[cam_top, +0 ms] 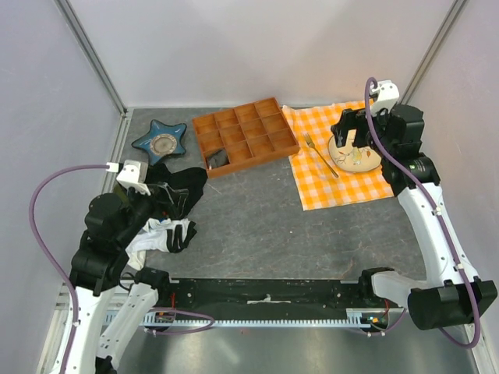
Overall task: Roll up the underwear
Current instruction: Reset both arms
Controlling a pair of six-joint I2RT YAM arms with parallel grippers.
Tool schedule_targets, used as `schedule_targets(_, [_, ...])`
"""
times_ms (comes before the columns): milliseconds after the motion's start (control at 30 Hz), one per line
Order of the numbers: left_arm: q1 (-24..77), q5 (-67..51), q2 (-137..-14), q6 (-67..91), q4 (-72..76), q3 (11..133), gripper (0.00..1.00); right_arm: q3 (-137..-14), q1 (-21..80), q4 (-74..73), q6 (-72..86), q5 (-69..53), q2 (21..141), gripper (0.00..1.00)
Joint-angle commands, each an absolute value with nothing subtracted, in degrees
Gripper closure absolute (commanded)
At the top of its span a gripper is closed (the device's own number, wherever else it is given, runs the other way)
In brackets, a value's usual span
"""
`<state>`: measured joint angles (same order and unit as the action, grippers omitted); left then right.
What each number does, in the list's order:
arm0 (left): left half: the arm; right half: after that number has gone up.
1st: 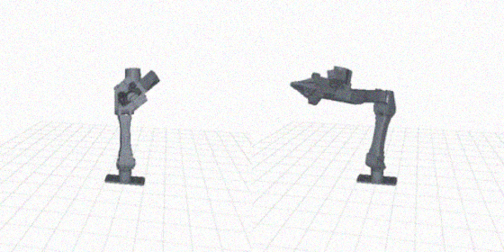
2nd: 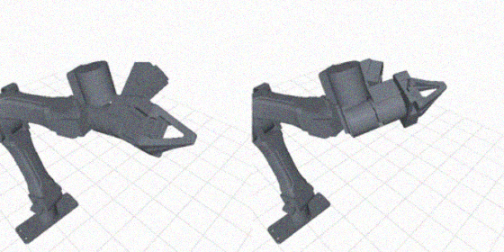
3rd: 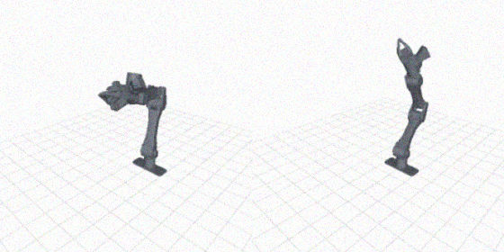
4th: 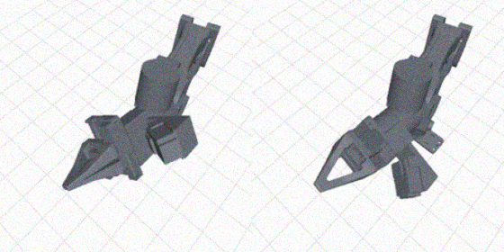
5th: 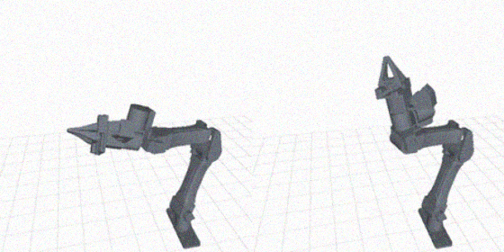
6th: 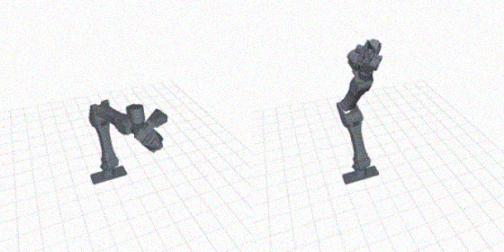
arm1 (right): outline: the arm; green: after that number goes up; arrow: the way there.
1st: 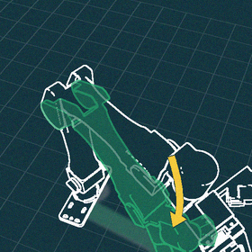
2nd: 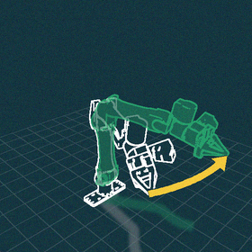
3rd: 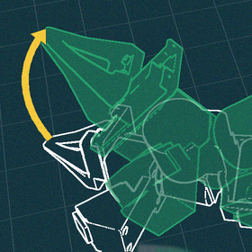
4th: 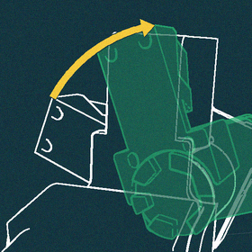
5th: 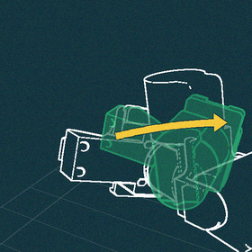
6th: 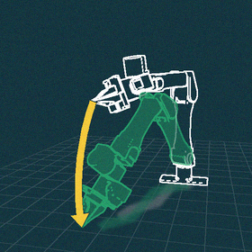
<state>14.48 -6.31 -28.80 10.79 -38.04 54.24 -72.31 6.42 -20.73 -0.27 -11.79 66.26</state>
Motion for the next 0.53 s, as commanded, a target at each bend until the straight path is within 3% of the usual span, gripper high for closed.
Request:
schedule_targets(0, [14.24, -5.62, -26.11, 10.81, -39.55, 51.33, 0.11, -74.18, 6.42, -19.42, 7.03, -4.31, 64.6, 0.02])
schedule_targets(500, [14.24, -7.91, -23.2, 13.36, -39.11, 50.19, 0.1, -73.56, 6.42, -19.86, 6.5, -2.37, 61.61, 0.02])
